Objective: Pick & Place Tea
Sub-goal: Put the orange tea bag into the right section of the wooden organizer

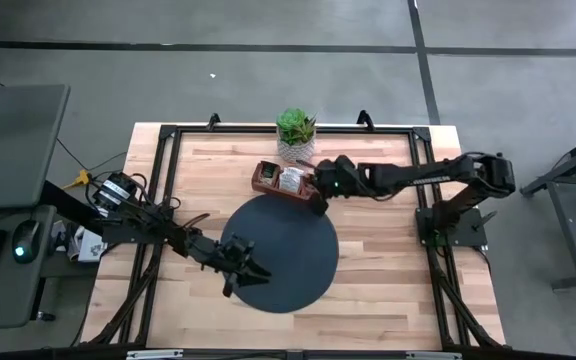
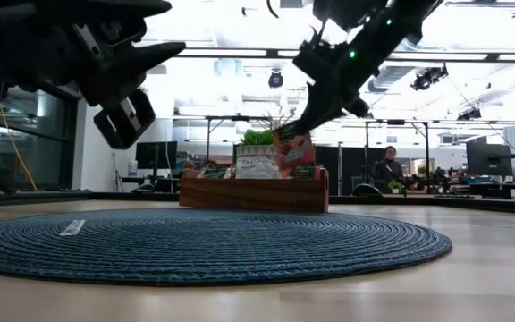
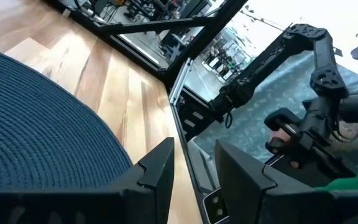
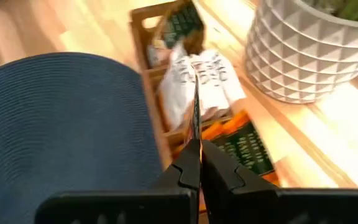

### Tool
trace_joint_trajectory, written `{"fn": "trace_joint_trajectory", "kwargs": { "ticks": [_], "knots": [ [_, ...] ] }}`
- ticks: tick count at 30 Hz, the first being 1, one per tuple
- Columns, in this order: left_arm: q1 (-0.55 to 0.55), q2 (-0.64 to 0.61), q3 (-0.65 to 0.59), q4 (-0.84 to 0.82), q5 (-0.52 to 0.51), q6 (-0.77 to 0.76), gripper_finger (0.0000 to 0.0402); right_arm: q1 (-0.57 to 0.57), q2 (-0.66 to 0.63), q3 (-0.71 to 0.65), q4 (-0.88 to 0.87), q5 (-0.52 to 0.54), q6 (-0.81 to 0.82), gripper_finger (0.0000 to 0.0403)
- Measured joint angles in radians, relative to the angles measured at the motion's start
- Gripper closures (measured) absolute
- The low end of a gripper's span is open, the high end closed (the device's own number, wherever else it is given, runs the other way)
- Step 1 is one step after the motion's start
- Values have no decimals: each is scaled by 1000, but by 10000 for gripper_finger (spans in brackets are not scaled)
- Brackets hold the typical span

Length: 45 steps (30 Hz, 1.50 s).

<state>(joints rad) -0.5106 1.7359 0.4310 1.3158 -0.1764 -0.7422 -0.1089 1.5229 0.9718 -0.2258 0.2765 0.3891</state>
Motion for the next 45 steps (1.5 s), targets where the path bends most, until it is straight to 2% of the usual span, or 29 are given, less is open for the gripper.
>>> {"fn": "trace_joint_trajectory", "kwargs": {
  "ticks": [7,14,20,33,40,45],
  "knots": [
    [0,0,-9,4,9,0,287,-81,10,0,-10,-52,-6,402],
    [0,0,-9,3,6,28,287,-86,10,-28,15,-86,27,402],
    [0,0,-9,6,5,38,287,-71,10,-86,63,-65,82,402],
    [0,0,-8,0,9,38,287,-75,11,-87,75,-42,105,403],
    [0,1,-8,-4,10,38,287,-75,69,-87,88,-57,126,403],
    [0,1,-8,-9,13,34,287,-74,64,-87,88,-31,127,403]
  ]
}}
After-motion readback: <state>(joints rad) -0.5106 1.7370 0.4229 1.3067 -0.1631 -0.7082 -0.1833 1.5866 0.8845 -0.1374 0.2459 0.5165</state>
